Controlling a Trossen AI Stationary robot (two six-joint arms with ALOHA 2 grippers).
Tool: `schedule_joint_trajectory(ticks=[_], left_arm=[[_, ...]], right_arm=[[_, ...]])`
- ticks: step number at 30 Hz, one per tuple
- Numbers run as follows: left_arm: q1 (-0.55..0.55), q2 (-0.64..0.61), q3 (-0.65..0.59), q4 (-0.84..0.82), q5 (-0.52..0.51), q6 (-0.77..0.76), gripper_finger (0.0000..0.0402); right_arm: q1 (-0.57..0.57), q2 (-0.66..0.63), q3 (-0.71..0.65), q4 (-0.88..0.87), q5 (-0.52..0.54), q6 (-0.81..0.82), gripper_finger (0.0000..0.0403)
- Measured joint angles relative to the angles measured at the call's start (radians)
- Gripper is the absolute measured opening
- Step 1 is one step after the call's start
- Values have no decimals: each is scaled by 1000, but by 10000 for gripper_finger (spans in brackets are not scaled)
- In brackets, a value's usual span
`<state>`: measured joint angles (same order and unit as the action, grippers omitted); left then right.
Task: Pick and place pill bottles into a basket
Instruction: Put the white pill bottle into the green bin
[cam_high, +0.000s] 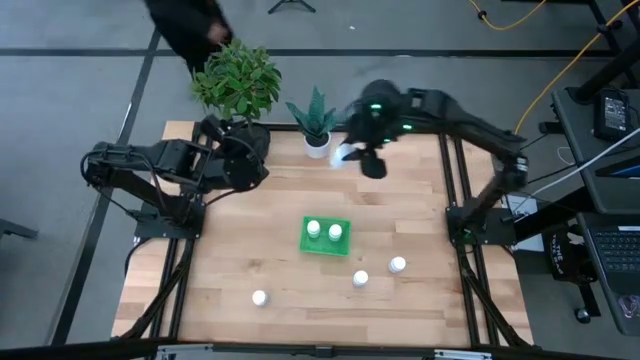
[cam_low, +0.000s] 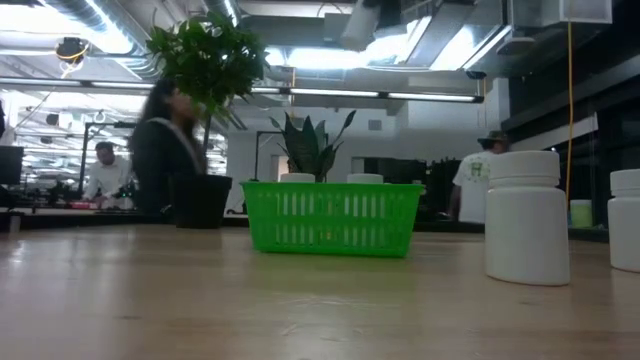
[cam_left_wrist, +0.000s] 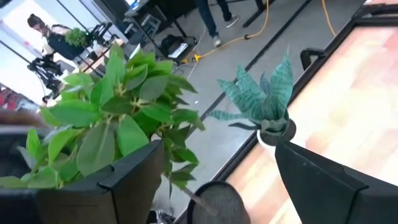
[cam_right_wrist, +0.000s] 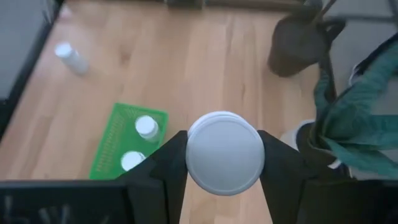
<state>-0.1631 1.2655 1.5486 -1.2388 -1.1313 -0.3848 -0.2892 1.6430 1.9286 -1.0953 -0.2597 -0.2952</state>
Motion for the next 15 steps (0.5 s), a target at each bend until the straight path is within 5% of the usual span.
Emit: schedule_joint_trajectory(ticks=[9,15], left_arm=[[0,0,0,-15,10,2,306],[2,0,0,-15,25,3,306]], right_arm=[[226,-384,-487,387,11,227,159],[446,-461,-621,535,187,374,159]])
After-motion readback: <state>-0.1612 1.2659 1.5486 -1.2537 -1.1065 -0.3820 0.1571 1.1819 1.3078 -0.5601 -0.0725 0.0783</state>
